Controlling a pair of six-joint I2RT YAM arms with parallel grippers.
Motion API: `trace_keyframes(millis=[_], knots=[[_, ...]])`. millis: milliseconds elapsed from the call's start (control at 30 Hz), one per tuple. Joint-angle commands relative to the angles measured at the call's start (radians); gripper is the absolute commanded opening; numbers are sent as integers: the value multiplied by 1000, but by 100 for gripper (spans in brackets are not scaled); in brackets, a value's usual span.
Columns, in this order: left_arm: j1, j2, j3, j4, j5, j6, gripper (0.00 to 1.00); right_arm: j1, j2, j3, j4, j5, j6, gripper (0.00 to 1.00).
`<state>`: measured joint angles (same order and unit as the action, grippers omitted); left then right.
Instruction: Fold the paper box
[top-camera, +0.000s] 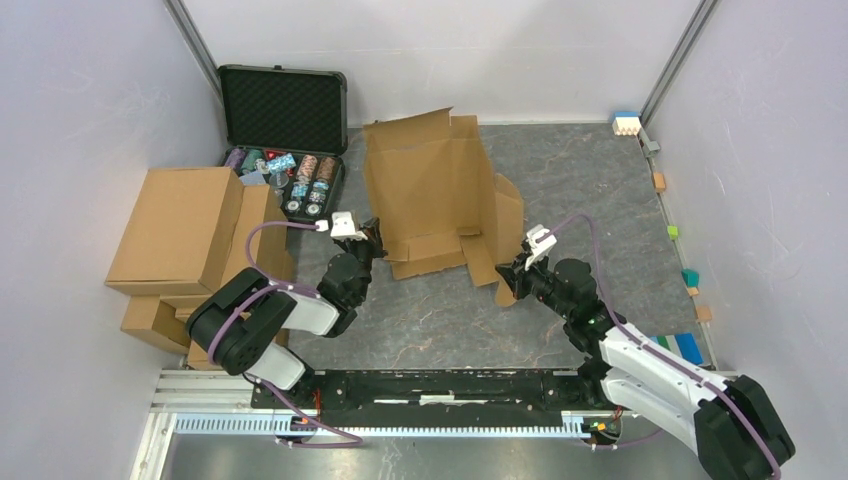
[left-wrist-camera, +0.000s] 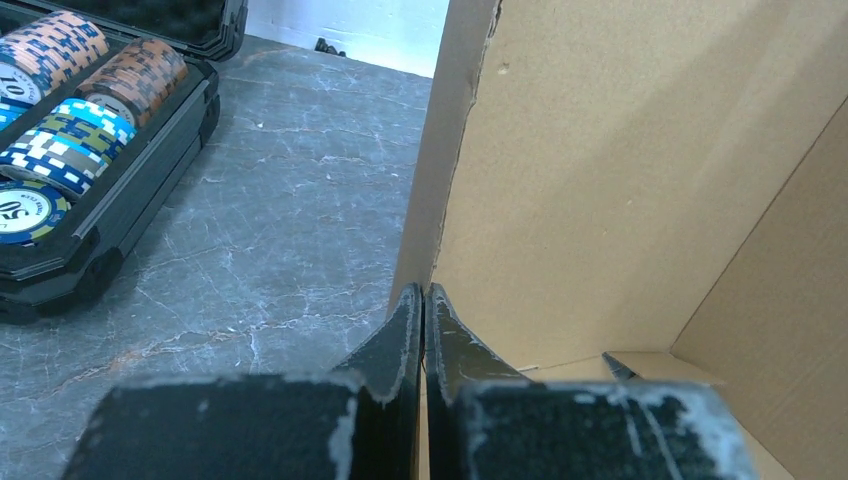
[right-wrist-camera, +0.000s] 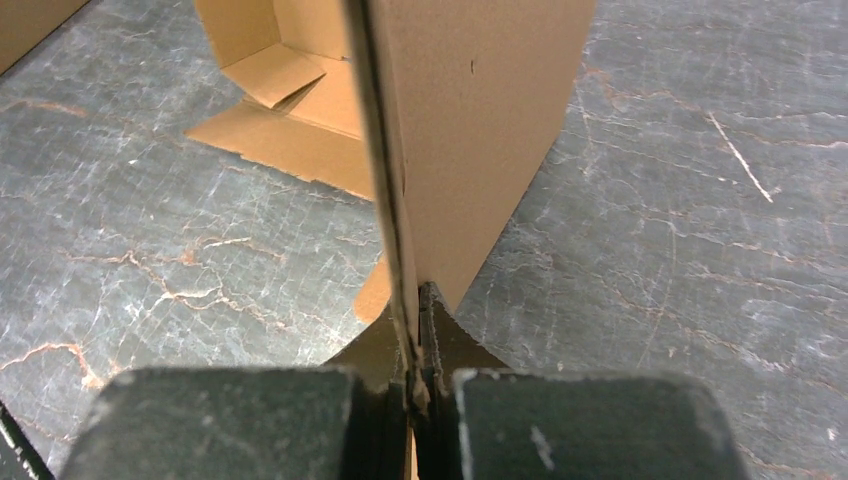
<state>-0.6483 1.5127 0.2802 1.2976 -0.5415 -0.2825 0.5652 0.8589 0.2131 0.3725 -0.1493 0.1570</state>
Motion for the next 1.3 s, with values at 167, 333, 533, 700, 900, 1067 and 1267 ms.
trace_keyframes(millis=[167,333,533,700,900,1067,1267], knots=[[-13,-112,53,-200,-65,13,2,7,-111,54,-369,120,-36,0],[-8,-200,93,-347,-123,-24,2,7,-148,61,-417,40,-53,0],[-7,-208,68,-314,-137,-60,2,10,-202,114,-428,-119,-53,1],[-7,-175,69,-261,-148,-27,2,30,-178,216,-540,-182,-97,0],[-7,-131,70,-226,-131,-39,2,64,-91,286,-630,-302,-111,0],[-8,-135,54,-219,-127,-41,2,70,-42,285,-656,-321,-108,0],[-8,-164,27,-234,-126,-61,2,69,-53,201,-512,-470,-8,0]])
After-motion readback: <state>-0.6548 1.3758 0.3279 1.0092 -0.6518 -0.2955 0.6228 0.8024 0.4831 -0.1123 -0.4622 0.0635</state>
